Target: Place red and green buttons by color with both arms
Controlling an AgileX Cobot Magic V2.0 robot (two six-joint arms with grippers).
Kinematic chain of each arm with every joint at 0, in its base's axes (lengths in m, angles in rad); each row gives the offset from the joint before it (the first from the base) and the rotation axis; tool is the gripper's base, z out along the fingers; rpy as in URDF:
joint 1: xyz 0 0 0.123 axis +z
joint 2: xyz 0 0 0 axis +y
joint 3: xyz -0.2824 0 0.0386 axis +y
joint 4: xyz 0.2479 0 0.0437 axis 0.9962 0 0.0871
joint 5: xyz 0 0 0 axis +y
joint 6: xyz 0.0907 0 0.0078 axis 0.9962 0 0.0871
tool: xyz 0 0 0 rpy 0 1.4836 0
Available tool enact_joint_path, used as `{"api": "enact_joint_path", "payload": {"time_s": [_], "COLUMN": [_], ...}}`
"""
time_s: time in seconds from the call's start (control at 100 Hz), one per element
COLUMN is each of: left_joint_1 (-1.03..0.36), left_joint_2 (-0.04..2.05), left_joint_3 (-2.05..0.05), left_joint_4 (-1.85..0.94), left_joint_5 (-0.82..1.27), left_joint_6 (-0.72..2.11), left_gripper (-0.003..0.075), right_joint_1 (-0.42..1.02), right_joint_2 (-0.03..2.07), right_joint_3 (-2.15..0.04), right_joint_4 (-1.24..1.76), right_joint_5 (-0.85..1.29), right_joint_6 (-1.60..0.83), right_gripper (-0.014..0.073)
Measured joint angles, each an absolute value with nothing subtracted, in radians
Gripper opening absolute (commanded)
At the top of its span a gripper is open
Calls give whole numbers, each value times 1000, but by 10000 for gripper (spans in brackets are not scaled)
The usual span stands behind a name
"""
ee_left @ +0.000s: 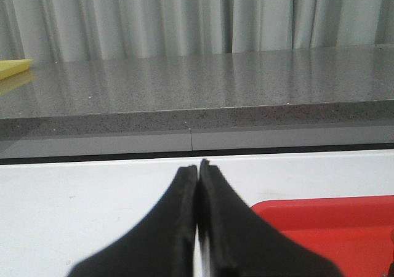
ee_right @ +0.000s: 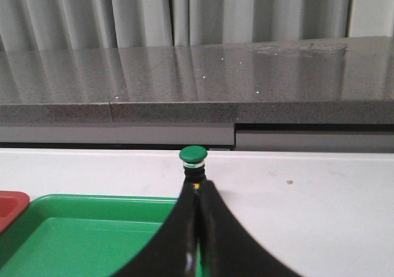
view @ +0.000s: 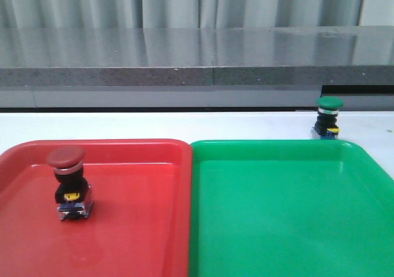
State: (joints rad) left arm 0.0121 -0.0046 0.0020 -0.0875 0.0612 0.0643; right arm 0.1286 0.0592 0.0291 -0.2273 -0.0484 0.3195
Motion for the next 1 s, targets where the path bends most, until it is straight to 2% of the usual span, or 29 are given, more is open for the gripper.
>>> {"api": "enact_joint_path", "payload": {"time_s": [0.29, 0.54, 0.87, 1.0], "left_joint_1": [12, 12, 12, 12], "left_joint_2": [-5, -5, -5, -5], "left_joint_3": [2, 2, 2, 2], "left_joint_4": [-88, -88, -88, -88], "left_joint_5": [61, 61, 61, 61], "left_joint_6": [66, 66, 66, 66], "left_gripper": [-20, -20, -20, -20], "right_joint_1": [129, 129, 129, 129], "right_joint_2": [76, 195, 492, 656], "right_joint_3": [2, -176, -449, -541], "right_joint_4": [-221, -217, -211, -191], "right_joint_5": [-18, 150, 291, 324], "right_joint_6": [319, 319, 319, 319], "right_gripper": [-55, -55, -55, -26]}}
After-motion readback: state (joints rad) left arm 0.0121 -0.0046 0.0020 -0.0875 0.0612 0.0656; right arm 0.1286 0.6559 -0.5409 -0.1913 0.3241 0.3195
